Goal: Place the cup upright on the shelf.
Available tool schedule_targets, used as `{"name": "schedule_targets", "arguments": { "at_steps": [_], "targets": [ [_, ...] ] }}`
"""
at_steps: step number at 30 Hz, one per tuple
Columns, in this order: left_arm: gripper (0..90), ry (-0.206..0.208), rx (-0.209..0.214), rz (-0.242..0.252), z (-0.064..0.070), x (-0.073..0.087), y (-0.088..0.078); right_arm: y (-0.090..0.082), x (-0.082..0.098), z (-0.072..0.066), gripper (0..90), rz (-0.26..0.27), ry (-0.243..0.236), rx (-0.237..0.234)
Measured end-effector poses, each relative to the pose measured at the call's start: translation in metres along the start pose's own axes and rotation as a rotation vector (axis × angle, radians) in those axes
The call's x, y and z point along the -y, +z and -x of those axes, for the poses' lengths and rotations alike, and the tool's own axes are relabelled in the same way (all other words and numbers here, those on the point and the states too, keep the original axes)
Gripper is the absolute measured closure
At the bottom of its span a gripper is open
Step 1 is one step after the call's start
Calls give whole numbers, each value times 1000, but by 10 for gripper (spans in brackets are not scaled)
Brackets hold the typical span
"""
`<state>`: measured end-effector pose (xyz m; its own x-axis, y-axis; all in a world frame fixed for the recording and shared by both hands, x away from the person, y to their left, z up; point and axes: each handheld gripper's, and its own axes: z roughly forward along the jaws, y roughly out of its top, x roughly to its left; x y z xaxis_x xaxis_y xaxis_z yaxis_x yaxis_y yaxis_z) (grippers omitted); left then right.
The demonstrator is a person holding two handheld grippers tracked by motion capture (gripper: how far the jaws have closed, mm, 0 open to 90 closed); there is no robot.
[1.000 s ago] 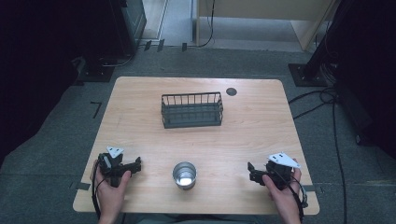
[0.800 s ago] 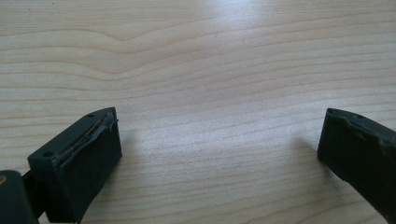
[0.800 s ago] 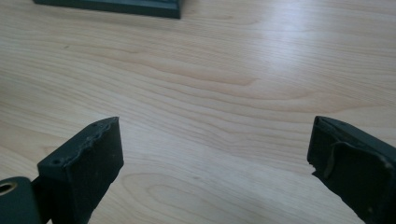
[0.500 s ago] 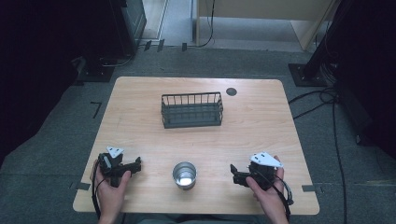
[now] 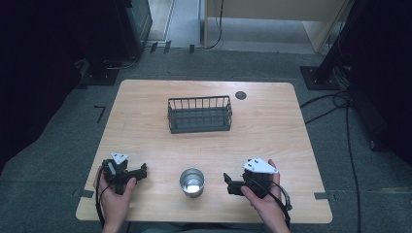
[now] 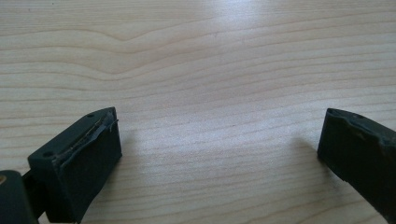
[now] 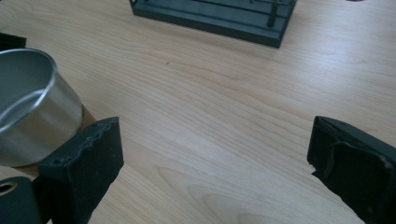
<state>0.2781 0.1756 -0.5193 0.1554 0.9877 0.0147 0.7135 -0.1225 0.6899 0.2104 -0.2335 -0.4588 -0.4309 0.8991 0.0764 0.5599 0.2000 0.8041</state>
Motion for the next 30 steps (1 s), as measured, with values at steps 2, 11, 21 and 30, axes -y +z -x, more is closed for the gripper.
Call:
{"name": "schedule_targets", "arguments": {
  "at_steps": [2, 11, 21, 30],
  "targets": [
    [0, 0, 0, 0, 0, 0, 0, 1, -1, -2, 33, 0, -4, -6],
    [0, 0, 0, 1, 0, 0, 0, 7, -9, -23, 35, 2, -33, -65],
    [0, 2, 1, 0, 0, 0, 0, 17, -14, -46, 34, -7, -62, -126],
    [0, 0, 1, 1, 0, 0, 0, 24, -16, -63, 32, -15, -72, -181]
  ]
}}
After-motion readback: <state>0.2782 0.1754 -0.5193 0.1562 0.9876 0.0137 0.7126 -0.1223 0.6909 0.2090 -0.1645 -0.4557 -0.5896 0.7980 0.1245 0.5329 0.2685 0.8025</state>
